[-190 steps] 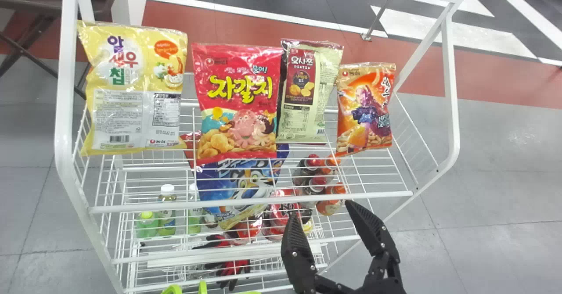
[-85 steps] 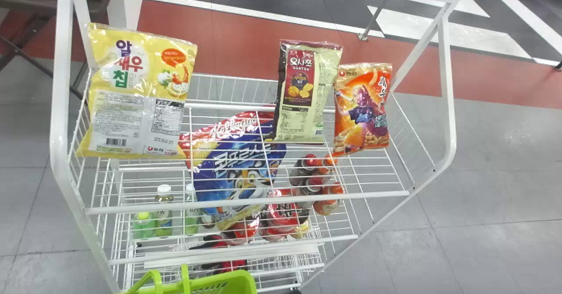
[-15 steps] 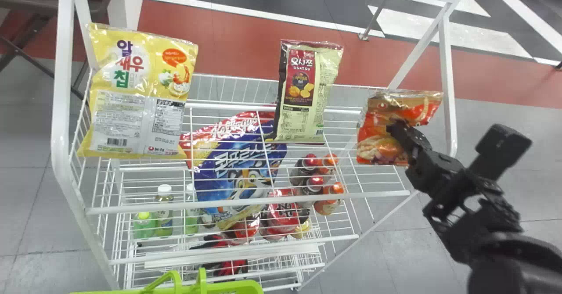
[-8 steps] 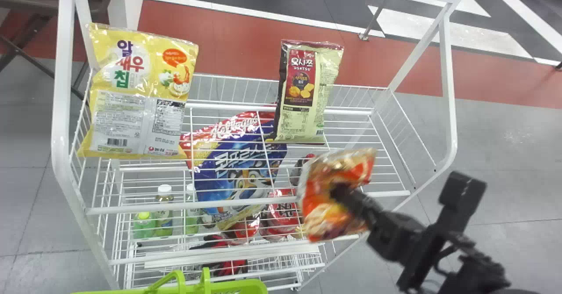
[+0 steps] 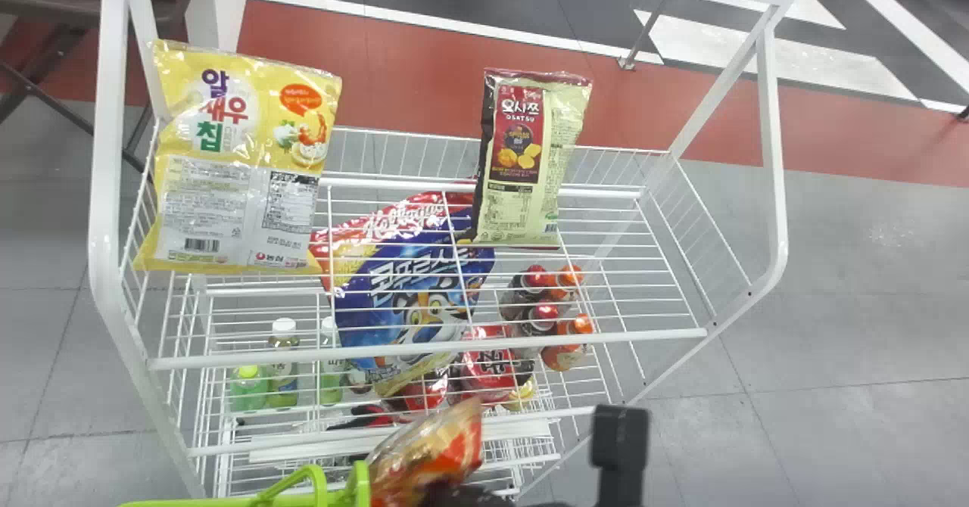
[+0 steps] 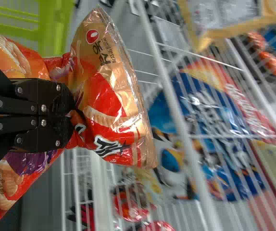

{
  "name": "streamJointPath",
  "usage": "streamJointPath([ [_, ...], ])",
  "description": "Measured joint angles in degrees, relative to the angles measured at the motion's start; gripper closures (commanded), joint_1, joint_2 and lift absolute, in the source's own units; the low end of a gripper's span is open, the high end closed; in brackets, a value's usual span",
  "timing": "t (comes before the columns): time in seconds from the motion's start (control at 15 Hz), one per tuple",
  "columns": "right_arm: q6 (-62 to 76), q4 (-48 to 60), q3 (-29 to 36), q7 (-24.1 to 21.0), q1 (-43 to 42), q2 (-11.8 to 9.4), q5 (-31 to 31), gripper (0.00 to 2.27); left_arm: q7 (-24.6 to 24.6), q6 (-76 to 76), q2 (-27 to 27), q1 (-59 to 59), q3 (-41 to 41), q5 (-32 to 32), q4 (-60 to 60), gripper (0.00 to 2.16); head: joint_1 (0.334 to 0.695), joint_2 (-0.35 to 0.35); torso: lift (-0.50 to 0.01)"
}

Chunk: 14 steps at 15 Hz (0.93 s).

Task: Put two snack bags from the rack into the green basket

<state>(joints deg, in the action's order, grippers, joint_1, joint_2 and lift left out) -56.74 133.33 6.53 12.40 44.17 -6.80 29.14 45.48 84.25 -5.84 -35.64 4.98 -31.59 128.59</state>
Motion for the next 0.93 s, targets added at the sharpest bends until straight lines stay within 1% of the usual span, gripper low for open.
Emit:
streamJointPath([
  [0.2,-6.63,-0.35,-5.39,-0.29,0.11,-2.15,-1.14,2.25,0.01,-0.36,0.08,0.1,-0.32,0.08,-0.27,2.14,0.695,-0.35,-0.007],
  [0.33,-11.15,-0.34,-7.36,-0.44,0.12,-3.13,-0.88,2.25,0.09,-0.7,0.12,0.07,-0.66,0.09,-0.71,2.14,0.695,-0.35,-0.007],
  [0.47,-12.36,-1.39,-8.73,-1.37,-0.12,-3.89,-0.87,2.24,0.22,-0.94,0.19,0.04,-0.76,0.1,-0.79,2.14,0.695,-0.35,-0.007],
  [0.53,-12.03,-2.36,-9.29,-1.82,-0.6,-4.19,-0.98,2.11,0.21,-0.97,0.21,0.04,-0.76,0.11,-0.79,2.14,0.695,-0.35,-0.007],
  [0.6,-11.66,-3.86,-9.91,-2.28,-1.51,-4.4,-1.15,1.57,0.1,-0.99,0.22,0.04,-0.69,0.13,-0.78,2.14,0.695,-0.35,-0.007],
  [0.67,-11.42,-5.3,-10.32,-2.66,-2.41,-4.49,-1.22,0.69,0.05,-1.0,0.22,0.04,-0.61,0.13,-0.75,2.14,0.695,-0.35,-0.007],
  [0.73,-10.57,-6.91,-10.59,-3.02,-3.29,-4.52,-1.29,0.0,0.04,-1.0,0.22,0.04,-0.51,0.13,-0.66,2.14,0.695,-0.35,-0.007],
  [0.87,-8.21,-8.66,-10.33,-3.18,-4.02,-4.6,-1.56,0.0,0.09,-0.97,0.22,-0.06,-0.43,0.13,-0.52,2.14,0.695,-0.35,-0.007],
  [0.93,-7.74,-8.88,-9.54,-3.19,-4.13,-4.62,-1.53,0.04,0.13,-0.97,0.22,-0.28,-0.43,0.13,-0.42,2.14,0.695,-0.35,-0.007],
])
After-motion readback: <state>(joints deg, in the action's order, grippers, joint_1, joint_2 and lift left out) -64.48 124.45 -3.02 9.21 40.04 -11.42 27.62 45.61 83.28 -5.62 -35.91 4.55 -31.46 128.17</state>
